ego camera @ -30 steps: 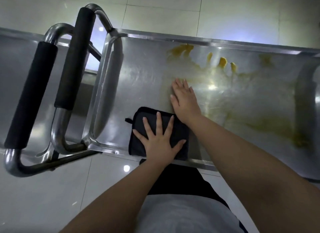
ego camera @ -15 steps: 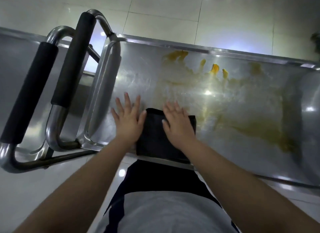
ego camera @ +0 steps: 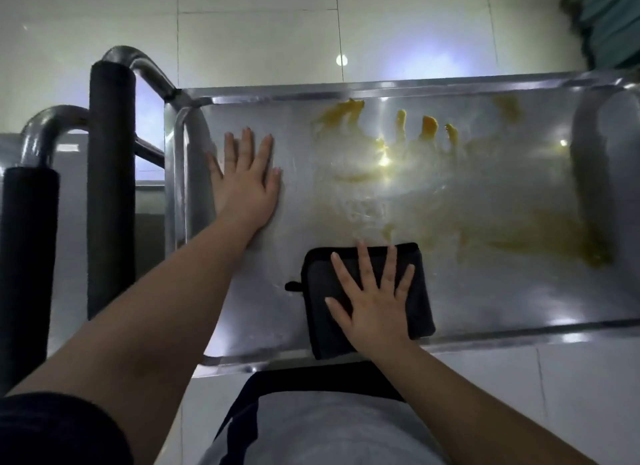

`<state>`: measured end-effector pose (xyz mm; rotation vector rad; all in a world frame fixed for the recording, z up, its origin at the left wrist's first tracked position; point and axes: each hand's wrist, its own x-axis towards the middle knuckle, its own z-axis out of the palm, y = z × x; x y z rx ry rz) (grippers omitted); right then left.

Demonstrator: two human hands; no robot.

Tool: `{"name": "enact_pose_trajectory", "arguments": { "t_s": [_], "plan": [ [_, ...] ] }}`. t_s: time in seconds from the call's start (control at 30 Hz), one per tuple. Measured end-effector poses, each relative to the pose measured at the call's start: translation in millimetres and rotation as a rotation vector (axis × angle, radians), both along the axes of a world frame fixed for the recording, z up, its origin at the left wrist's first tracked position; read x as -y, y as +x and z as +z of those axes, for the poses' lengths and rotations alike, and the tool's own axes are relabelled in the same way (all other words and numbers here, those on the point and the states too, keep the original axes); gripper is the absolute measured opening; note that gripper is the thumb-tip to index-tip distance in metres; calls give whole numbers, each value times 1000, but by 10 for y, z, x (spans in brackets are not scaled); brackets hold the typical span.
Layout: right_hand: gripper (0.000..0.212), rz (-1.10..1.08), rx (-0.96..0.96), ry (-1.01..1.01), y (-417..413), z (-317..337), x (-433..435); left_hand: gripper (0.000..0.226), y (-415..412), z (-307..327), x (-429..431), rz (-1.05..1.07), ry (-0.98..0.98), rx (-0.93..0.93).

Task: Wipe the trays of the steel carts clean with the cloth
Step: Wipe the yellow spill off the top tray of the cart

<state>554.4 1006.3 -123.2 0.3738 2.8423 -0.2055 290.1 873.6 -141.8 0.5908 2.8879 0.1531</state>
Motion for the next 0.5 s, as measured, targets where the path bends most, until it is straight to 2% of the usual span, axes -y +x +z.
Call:
{"name": "enact_pose_trajectory", "arguments": {
  "t_s": [0.2, 0.33, 0.5],
  "plan": [
    [70, 37, -18, -8, -316, -41, -95, 58, 3, -12, 11, -5, 43, -4],
    [70, -43, -70, 21, -1244, -94, -383, 58, 11, -17, 14, -13, 37, 14],
    [69, -62, -25, 65, -2258, -103, -652, 57, -33, -13, 24, 9, 48, 24]
  ]
}}
